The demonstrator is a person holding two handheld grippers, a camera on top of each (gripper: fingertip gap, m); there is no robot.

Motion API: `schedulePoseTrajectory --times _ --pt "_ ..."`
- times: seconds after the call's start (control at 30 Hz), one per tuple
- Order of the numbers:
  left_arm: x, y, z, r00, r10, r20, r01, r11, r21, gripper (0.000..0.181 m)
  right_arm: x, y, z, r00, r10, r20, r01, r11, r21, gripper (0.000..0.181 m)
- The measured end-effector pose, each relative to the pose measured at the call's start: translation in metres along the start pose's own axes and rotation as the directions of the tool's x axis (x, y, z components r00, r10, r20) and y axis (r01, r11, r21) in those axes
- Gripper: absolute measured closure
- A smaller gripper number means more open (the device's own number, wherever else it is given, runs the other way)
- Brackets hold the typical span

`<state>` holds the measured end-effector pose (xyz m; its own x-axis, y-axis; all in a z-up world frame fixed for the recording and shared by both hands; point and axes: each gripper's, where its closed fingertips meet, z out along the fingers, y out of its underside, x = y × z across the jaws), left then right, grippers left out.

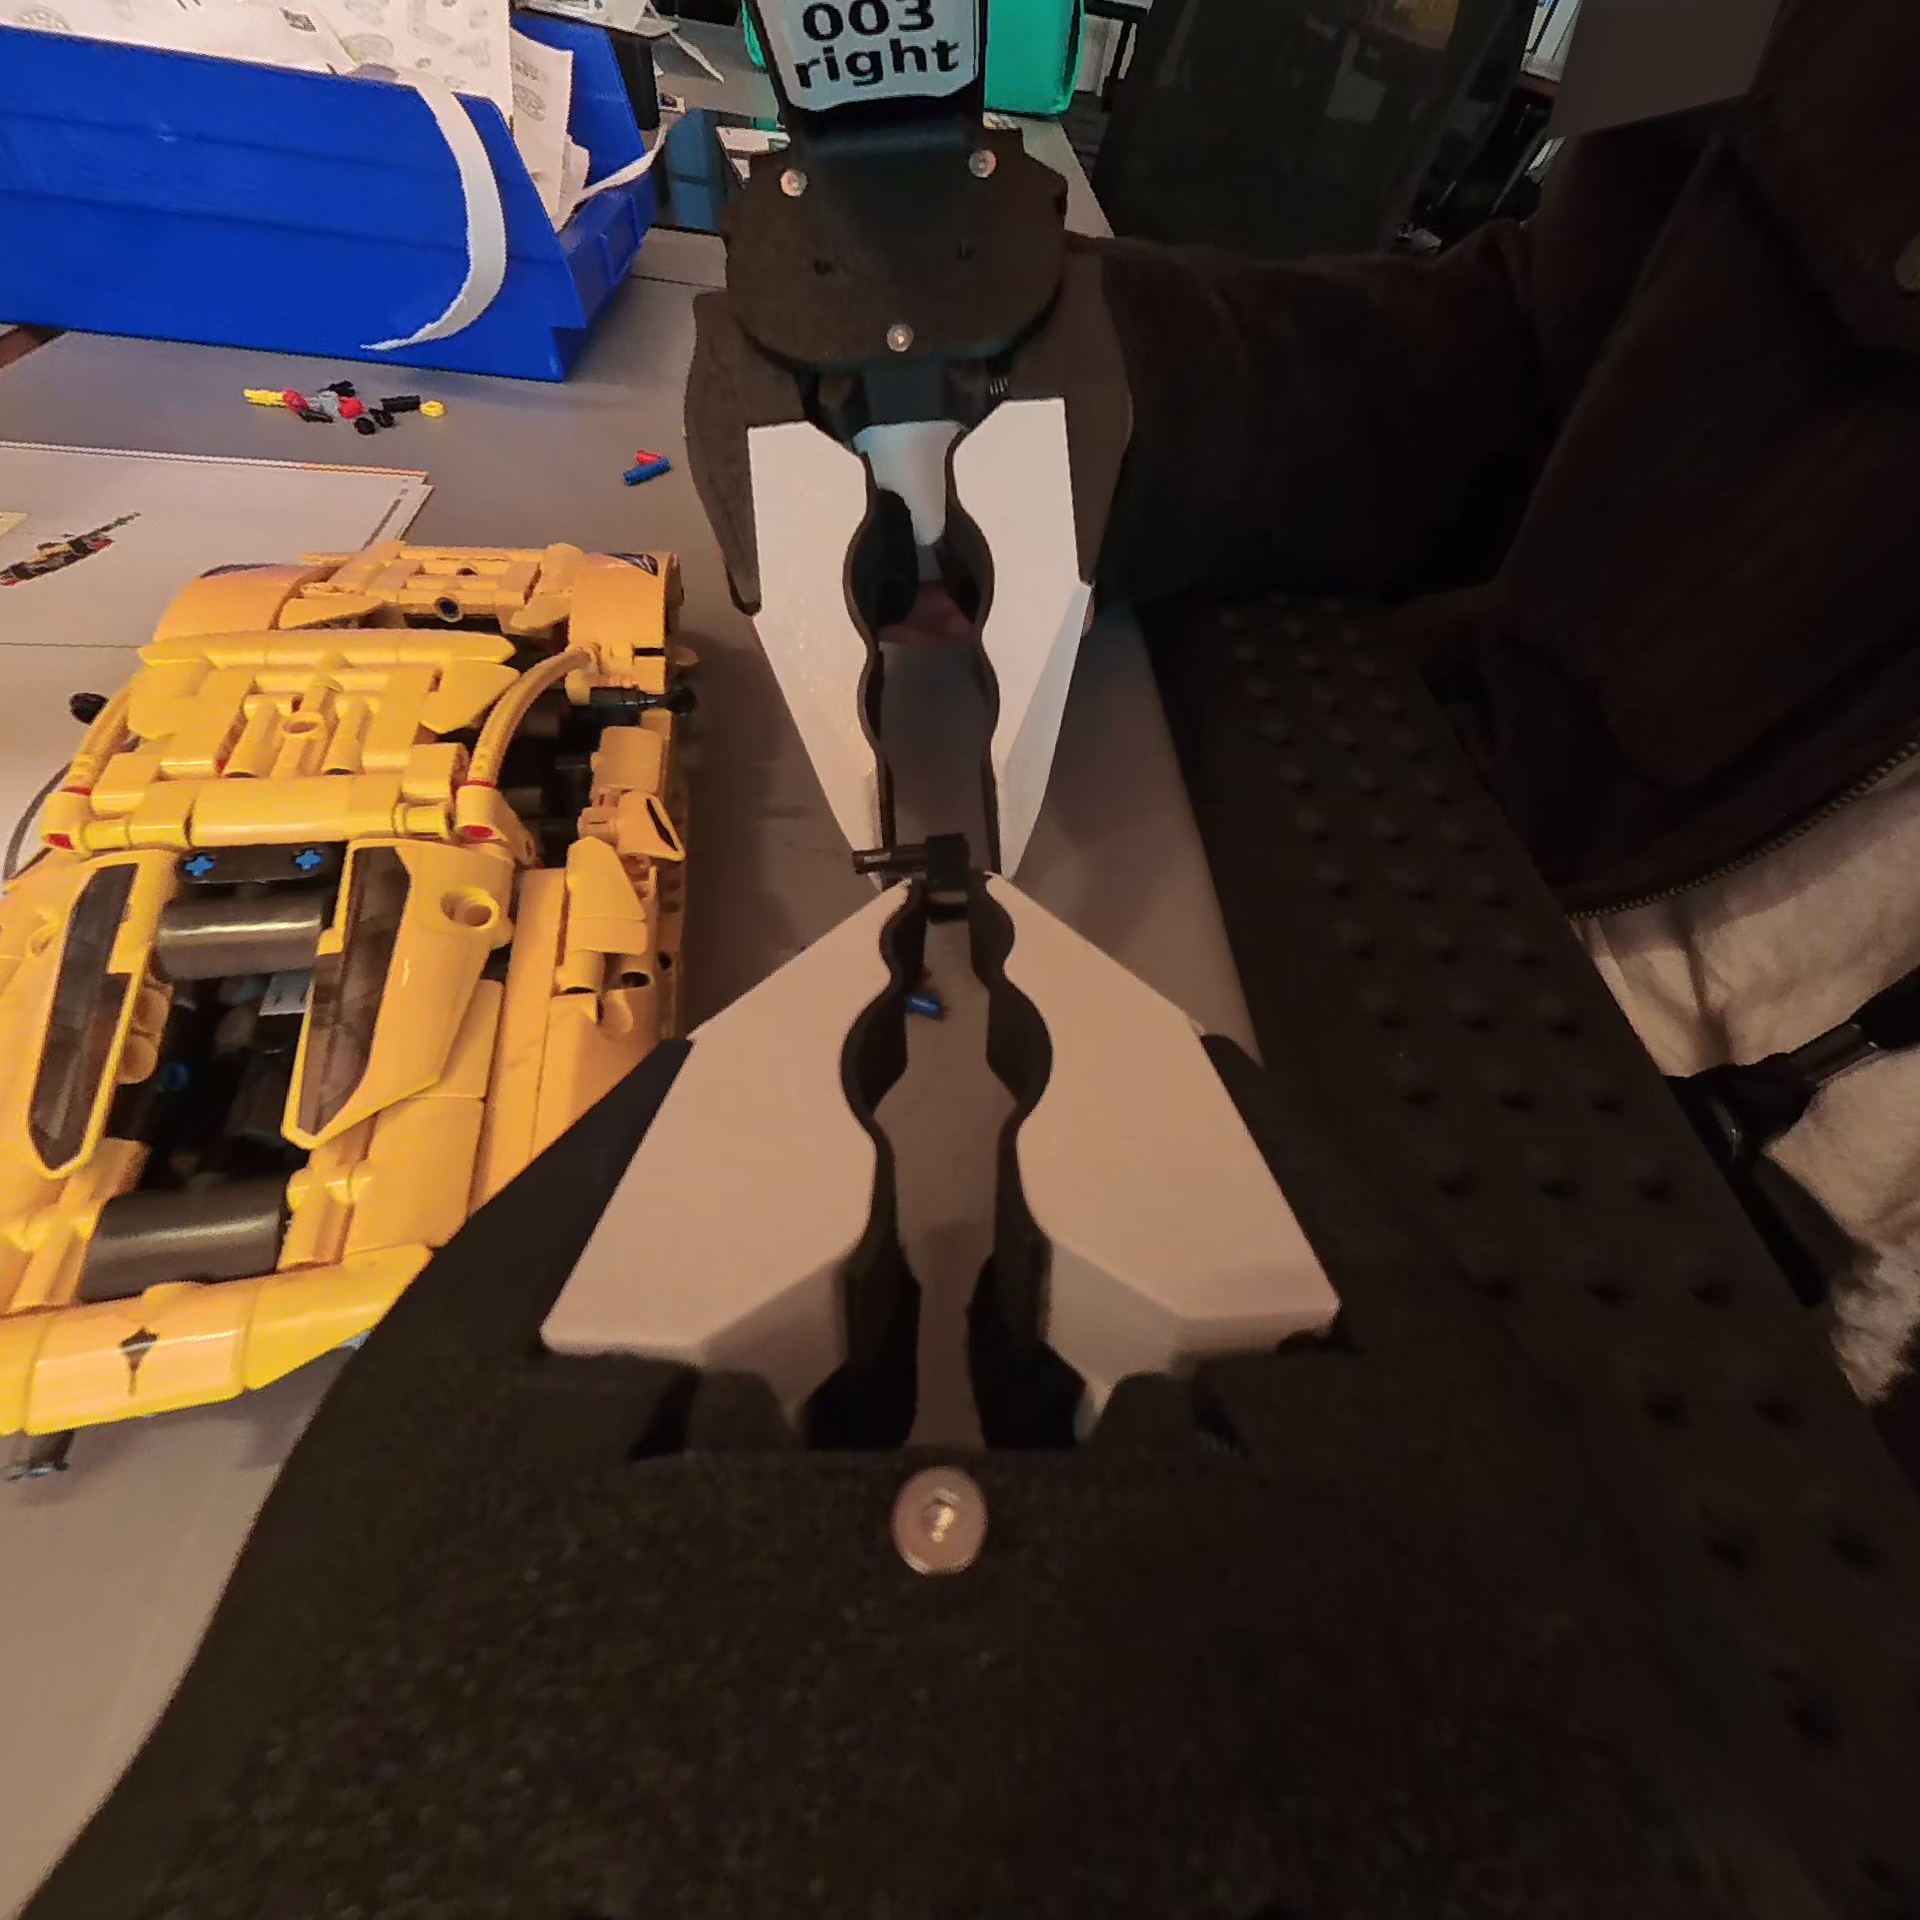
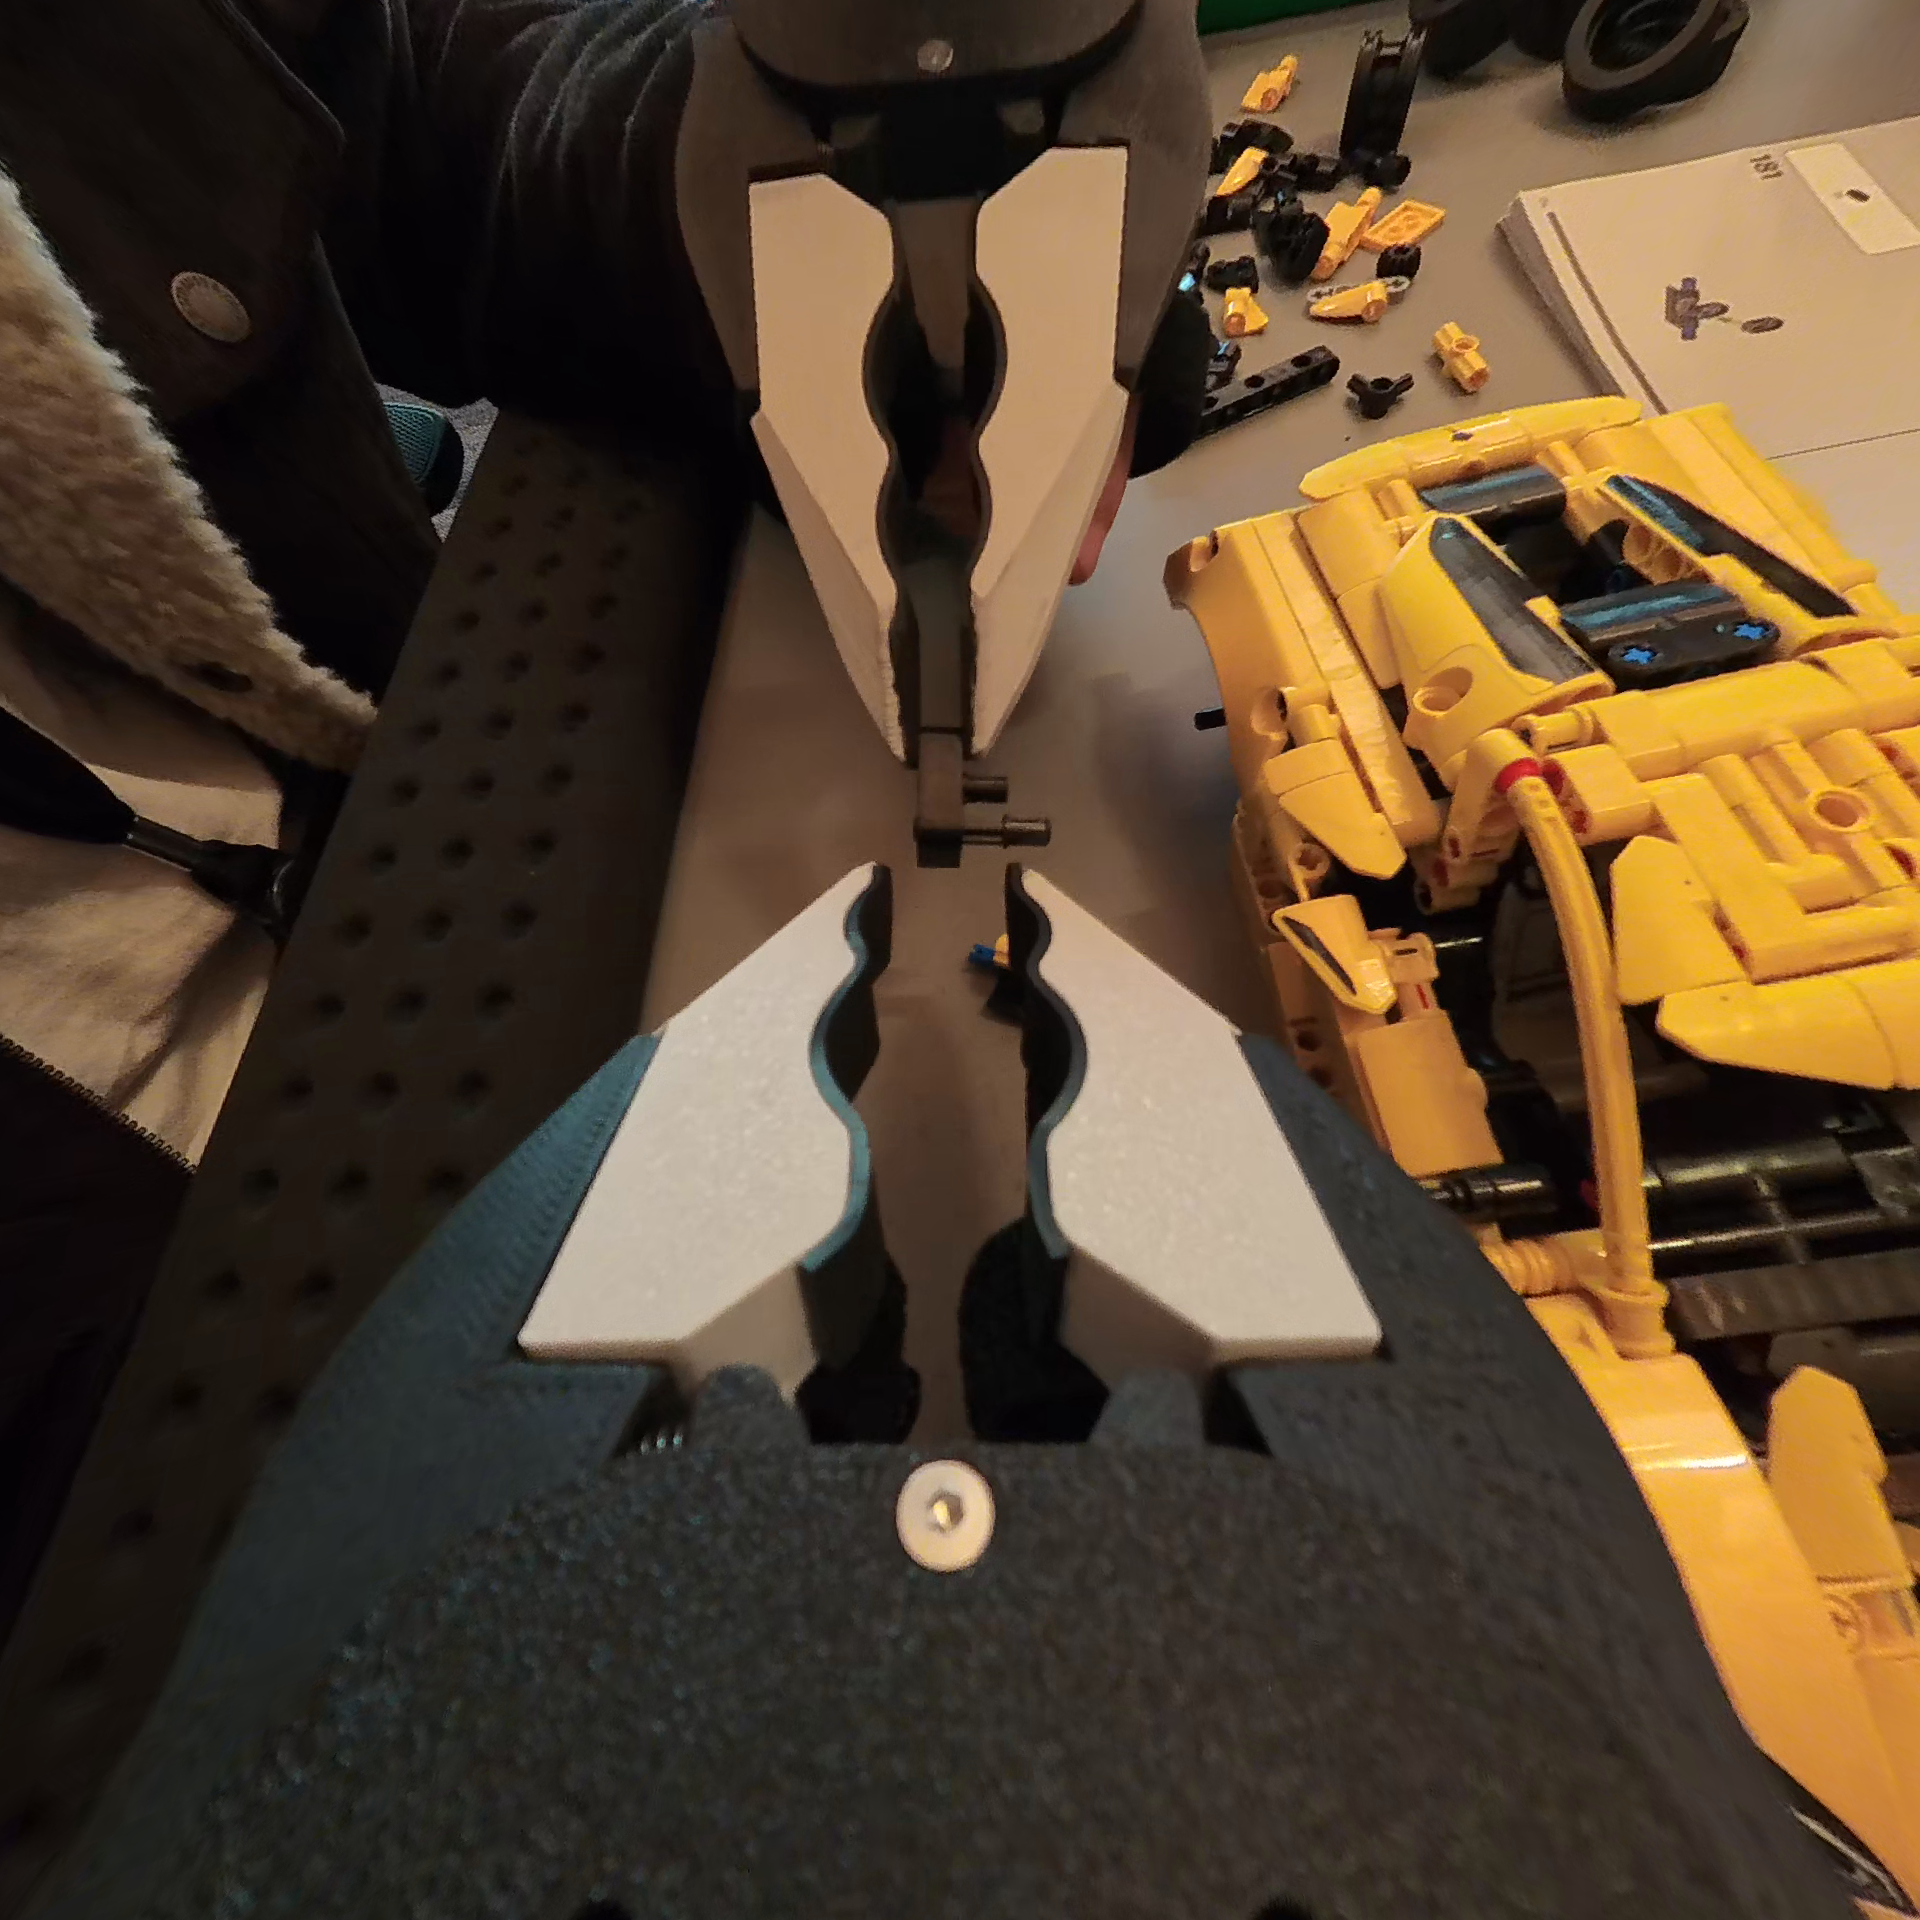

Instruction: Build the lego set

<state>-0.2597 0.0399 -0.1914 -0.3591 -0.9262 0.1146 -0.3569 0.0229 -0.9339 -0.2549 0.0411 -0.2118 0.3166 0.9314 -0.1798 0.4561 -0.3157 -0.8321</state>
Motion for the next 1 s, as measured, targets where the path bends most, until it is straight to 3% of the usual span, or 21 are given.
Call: schedulePoseTrajectory --times 0.5,0.77,1.0 --pt "-0.001 0.0 0.0 1.0 0.001 0.006 -0.001 1.0 0.002 0.174 0.002 0.002 0.0 1.0 0.0 -0.01 0.0 1.0 -0.009 0.162" --pt "-0.023 0.015 0.0 0.993 -0.054 0.107 0.062 0.995 -0.072 0.174 0.026 0.014 -0.016 0.992 0.002 -0.123 -0.008 0.999 -0.051 0.165" --pt "-0.024 0.026 0.004 0.992 -0.028 0.122 0.045 0.99 -0.137 0.174 0.016 0.038 0.0 0.996 -0.027 -0.08 0.012 0.982 -0.191 0.162"
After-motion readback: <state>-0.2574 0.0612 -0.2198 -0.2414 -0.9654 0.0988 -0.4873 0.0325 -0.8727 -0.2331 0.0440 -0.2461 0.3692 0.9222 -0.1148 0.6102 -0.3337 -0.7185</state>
